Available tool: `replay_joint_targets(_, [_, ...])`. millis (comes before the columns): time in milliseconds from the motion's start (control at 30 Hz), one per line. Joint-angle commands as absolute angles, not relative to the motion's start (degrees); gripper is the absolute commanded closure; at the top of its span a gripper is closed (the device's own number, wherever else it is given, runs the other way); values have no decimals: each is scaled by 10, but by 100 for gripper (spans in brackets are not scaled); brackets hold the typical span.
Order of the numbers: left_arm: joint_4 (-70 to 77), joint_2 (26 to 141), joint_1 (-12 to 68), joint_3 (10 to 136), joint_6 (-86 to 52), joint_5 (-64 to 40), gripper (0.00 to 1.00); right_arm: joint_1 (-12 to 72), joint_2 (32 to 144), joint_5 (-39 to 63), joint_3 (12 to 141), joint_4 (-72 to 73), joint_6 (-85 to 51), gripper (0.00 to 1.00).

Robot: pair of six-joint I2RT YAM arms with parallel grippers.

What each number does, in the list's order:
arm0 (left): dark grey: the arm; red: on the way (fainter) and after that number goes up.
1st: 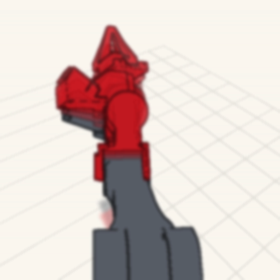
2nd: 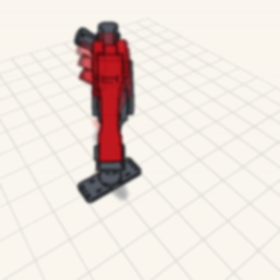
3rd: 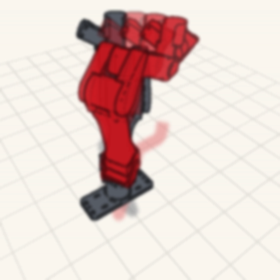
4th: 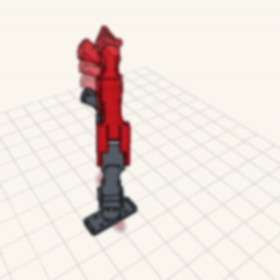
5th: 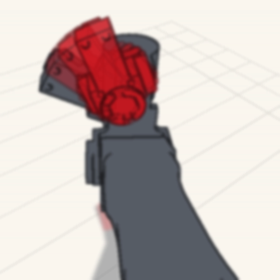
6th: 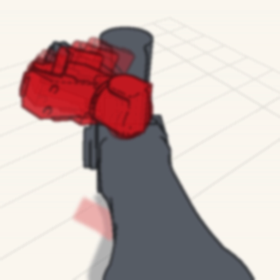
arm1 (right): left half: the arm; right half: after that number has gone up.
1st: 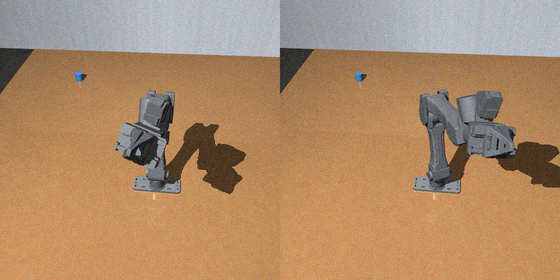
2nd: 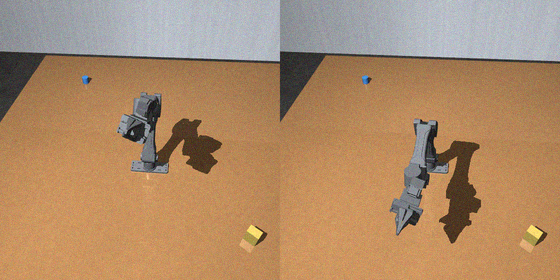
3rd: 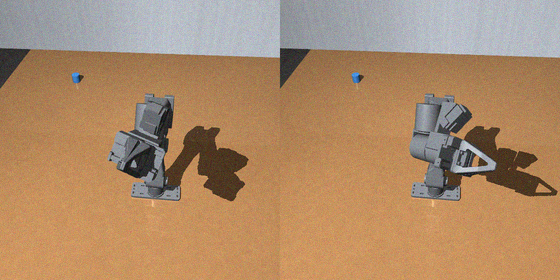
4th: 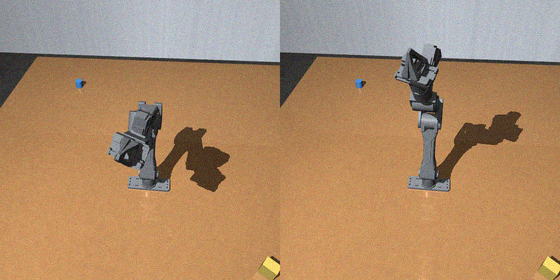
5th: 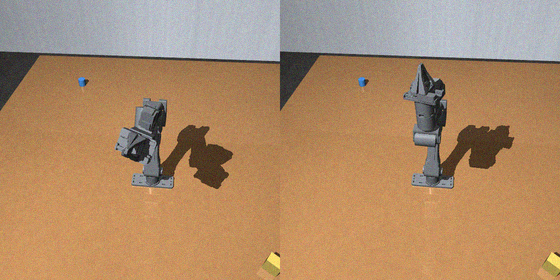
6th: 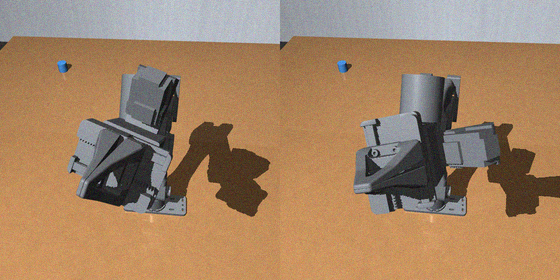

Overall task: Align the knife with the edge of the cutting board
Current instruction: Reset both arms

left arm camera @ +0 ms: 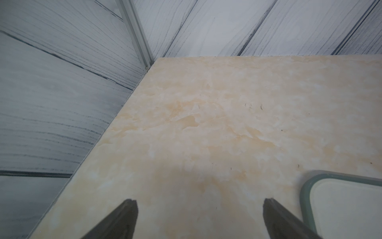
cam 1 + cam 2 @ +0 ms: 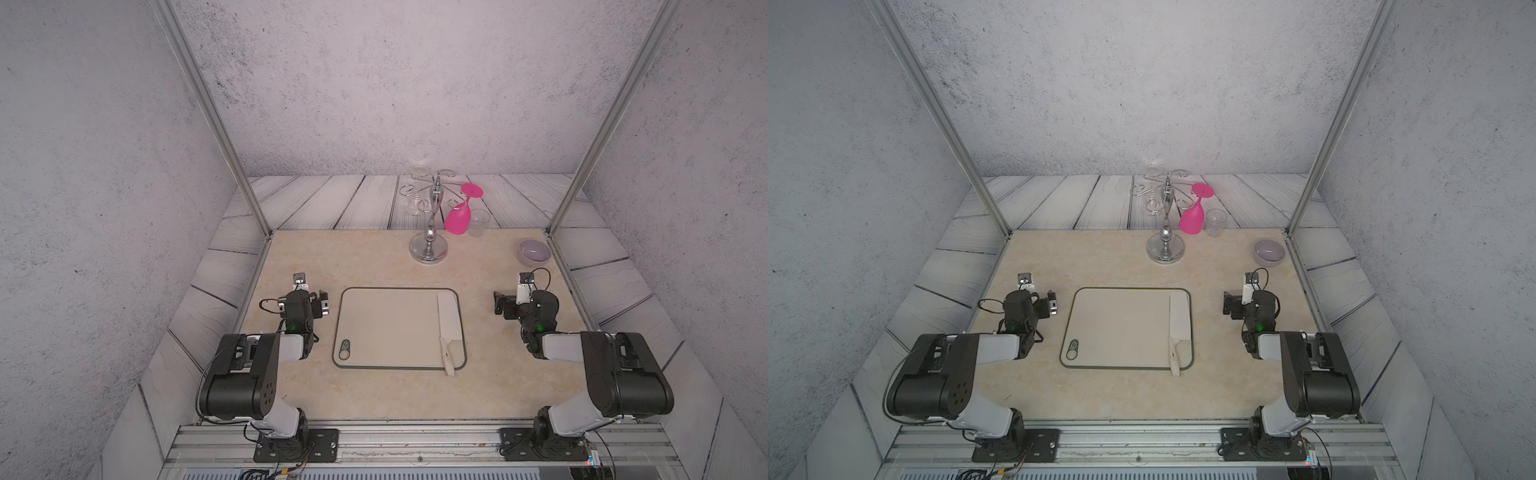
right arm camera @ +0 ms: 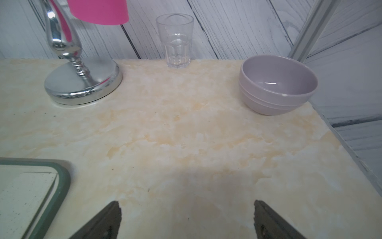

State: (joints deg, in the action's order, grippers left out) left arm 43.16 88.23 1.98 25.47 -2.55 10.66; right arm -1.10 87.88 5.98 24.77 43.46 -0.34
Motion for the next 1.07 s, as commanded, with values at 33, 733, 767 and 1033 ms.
replay_joint_targets(33, [445, 877, 15, 262, -20, 104, 0, -16, 872, 138, 246, 437, 18, 1])
replay_joint_targets(733, [445, 877, 15, 262, -20, 103, 0, -15, 876, 16, 261, 414, -31, 1])
replay_joint_targets(767, [445, 877, 15, 262, -20, 103, 0, -15, 876, 16, 262, 413, -31, 1])
replay_joint_targets(1033, [445, 877, 15, 262, -20, 103, 0, -13, 876, 23, 265, 411, -25, 1])
